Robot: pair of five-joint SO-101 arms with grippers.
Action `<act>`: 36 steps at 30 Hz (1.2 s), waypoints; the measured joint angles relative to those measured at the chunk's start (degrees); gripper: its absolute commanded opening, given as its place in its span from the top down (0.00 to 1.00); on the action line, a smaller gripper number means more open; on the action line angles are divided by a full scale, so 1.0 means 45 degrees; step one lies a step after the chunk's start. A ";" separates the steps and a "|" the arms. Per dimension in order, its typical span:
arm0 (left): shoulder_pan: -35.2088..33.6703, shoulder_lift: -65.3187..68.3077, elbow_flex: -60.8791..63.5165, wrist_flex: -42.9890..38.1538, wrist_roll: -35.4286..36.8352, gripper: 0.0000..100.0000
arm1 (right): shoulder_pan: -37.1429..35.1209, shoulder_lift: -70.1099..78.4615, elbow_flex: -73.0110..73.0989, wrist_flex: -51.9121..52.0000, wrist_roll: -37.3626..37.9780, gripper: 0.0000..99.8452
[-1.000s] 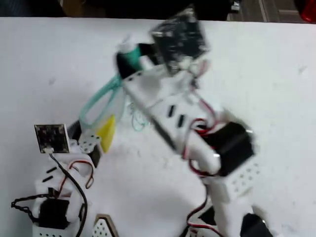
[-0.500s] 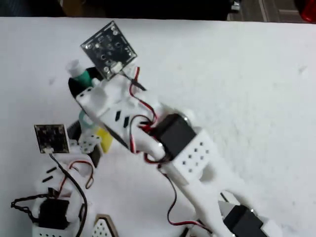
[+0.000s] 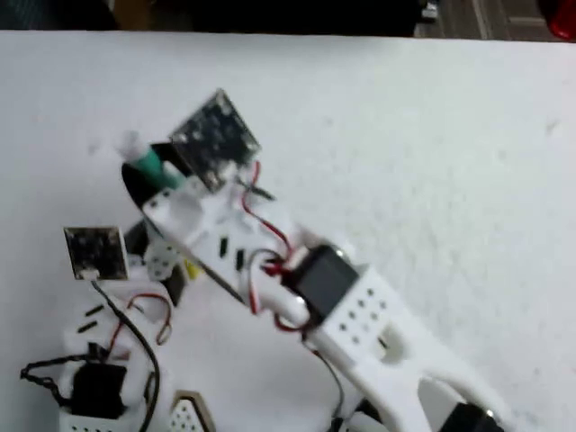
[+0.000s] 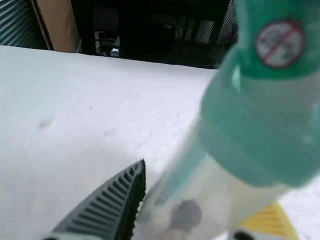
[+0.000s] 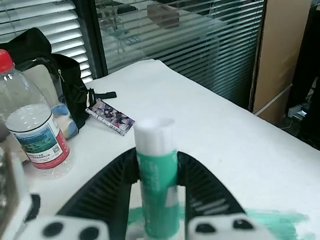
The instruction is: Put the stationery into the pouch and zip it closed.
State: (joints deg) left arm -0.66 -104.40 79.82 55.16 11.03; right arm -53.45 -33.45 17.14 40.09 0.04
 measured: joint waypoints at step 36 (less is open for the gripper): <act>-0.0020 -0.0039 0.0000 -0.0039 0.0000 0.72 | 0.0664 0.2247 -0.6662 0.8244 -0.0527 0.77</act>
State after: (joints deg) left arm -0.75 -104.57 79.82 54.99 11.03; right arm -50.46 -23.34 -12.84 77.19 -2.33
